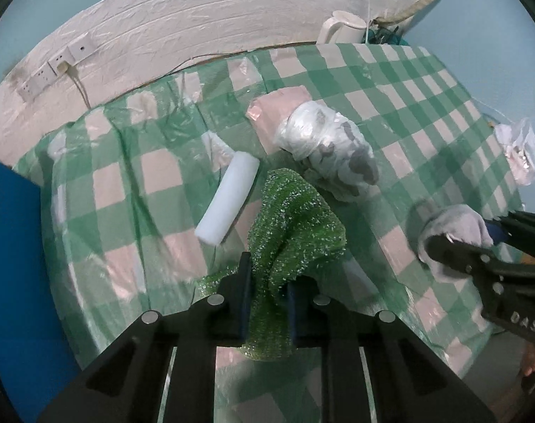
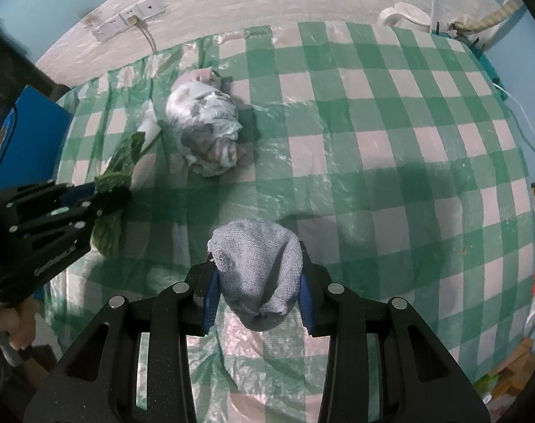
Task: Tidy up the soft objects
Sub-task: 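Grasp the grey sock with the right tool while the left tool grasps the green glittery scrubber, then carry the grey sock and green scrubber over the cardboard box, then open both tools to drop the sock and scrubber into the box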
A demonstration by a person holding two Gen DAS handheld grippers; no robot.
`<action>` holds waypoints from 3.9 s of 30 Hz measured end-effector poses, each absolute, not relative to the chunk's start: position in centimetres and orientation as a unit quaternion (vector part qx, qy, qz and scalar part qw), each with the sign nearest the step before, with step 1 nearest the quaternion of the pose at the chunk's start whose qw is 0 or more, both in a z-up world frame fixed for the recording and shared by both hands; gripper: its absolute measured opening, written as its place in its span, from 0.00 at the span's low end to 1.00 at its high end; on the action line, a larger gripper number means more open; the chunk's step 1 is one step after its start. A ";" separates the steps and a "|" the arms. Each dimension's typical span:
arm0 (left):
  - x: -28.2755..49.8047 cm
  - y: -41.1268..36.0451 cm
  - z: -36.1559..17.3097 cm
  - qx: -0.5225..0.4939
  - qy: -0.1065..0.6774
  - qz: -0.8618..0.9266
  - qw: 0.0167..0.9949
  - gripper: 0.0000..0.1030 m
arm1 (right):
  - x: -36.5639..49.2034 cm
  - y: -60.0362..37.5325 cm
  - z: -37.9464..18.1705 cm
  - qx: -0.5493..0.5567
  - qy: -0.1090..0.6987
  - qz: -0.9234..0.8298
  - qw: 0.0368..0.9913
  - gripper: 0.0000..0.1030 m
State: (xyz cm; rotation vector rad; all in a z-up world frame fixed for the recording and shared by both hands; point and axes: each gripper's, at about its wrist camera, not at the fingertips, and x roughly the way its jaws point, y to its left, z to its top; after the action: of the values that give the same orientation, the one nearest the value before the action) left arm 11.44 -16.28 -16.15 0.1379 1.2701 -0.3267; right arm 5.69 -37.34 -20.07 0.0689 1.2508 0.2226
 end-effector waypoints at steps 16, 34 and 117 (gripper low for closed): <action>7.1 -12.1 -12.1 0.062 0.570 -0.145 0.806 0.16 | 4.4 -34.4 -16.8 0.014 0.560 0.122 0.819 0.35; 3.4 -8.9 -8.4 0.067 0.545 -0.132 0.826 0.16 | 2.2 -30.7 -13.9 -0.018 0.541 0.145 0.828 0.35; 0.0 16.4 -6.5 -0.052 0.533 0.051 0.843 0.50 | 0.9 0.5 -10.3 -0.162 0.504 0.310 0.790 0.68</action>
State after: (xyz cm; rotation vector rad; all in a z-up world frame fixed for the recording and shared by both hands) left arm -0.05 16.42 -6.52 -0.1095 1.1266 0.1068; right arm 0.92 0.48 -10.27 -0.3478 1.0843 0.6685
